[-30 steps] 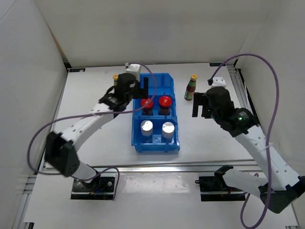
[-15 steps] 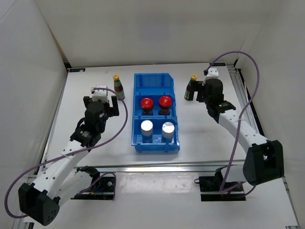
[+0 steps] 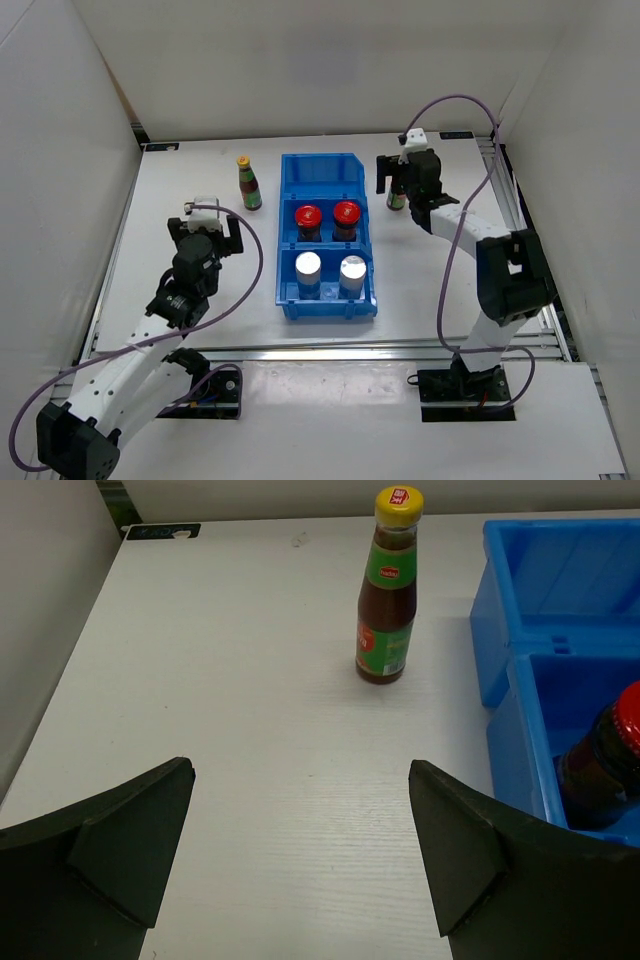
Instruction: Organize the condiment bottles
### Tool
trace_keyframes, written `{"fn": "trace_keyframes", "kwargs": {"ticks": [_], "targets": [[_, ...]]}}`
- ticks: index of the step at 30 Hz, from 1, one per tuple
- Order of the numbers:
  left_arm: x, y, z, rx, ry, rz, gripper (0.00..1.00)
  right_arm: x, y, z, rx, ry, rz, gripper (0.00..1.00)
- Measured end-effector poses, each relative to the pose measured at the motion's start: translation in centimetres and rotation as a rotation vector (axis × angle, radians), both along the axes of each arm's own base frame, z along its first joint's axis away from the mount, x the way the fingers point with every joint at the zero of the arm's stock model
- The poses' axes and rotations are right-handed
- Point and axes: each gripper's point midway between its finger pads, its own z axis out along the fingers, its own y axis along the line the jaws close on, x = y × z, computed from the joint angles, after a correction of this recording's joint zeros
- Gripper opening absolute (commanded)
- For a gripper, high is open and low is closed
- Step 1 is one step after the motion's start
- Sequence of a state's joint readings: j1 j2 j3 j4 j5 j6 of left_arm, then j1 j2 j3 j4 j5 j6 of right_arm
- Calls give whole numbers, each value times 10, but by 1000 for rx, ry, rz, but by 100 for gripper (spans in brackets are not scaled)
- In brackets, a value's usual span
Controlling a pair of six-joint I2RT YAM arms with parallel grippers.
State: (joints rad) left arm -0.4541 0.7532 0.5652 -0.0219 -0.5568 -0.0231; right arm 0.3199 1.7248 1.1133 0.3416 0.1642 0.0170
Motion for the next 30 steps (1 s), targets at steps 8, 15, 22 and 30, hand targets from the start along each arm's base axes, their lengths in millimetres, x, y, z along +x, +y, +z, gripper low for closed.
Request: {"fn": "trace_keyframes", "kwargs": {"ticks": [8,15,22,30], "targets": [[1,5,0,15,-3,28,99,35,-11,-12,-35,2,-56,90],[3,6,3,13,-17,37,99,46,-25,-10,-6,16,-91,49],[5,6,2,16,-15,47,99,48,-26,-12,11,45,-88,1],[5,7,4,14,-22,53,99,44,-25,-10,-11,108,-82,0]]}}
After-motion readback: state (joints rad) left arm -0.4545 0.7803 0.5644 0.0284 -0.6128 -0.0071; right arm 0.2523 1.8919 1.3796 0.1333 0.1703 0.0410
